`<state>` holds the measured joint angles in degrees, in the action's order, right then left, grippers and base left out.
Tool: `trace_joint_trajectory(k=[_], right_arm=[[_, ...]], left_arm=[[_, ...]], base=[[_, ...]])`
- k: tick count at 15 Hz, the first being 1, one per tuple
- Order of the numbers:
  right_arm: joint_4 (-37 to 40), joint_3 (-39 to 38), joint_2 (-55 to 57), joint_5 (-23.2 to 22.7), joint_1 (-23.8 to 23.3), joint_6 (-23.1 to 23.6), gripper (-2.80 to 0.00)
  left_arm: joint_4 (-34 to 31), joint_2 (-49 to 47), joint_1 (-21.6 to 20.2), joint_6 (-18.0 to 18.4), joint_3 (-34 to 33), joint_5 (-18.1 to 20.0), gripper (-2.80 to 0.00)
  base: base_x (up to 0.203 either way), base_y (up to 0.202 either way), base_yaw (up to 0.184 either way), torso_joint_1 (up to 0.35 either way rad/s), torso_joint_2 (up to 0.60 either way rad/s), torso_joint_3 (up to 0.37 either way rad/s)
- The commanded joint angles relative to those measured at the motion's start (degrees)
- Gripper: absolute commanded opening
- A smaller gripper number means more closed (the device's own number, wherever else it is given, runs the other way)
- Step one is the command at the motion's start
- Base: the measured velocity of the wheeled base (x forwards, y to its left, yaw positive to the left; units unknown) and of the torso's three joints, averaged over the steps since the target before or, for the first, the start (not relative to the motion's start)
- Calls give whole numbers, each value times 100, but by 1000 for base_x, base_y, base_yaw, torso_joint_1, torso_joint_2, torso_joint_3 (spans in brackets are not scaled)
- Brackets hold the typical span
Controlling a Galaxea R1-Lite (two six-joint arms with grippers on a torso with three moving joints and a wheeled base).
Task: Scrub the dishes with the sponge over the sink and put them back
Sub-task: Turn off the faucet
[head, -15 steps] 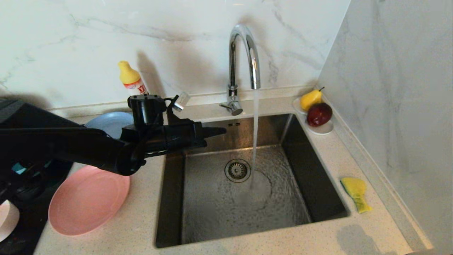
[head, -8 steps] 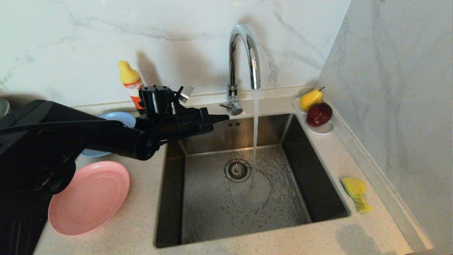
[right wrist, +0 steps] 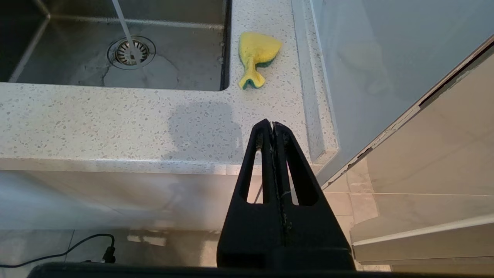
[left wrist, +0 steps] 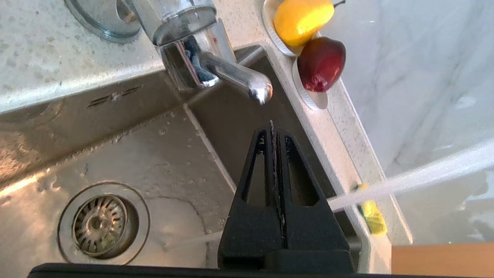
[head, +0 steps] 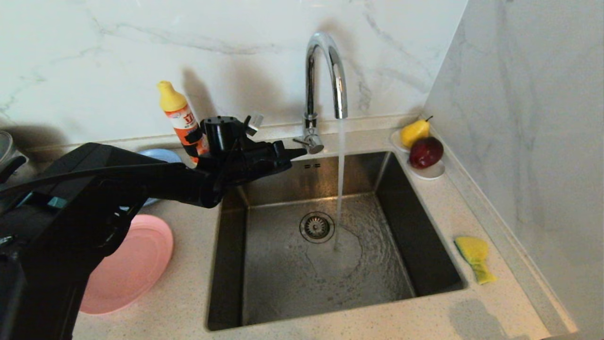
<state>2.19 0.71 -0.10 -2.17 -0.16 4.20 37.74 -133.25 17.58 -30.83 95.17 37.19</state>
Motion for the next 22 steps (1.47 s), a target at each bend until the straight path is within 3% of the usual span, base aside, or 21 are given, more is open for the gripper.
trace_joint_trajectory(k=[1, 7, 22], right_arm=[[0, 0, 10, -3, -2, 2, -280], [0, 0, 10, -3, -2, 2, -280], [0, 0, 10, -3, -2, 2, -280]], left_arm=[[-24, -187, 0, -143, 359, 24, -280], [-186, -702, 0, -470, 1400, 17, -280], [-109, -658, -309, -731, 1496, 69, -280]], base=[[0, 0, 0, 0, 0, 0], [0, 0, 0, 0, 0, 0], [0, 0, 0, 0, 0, 0]])
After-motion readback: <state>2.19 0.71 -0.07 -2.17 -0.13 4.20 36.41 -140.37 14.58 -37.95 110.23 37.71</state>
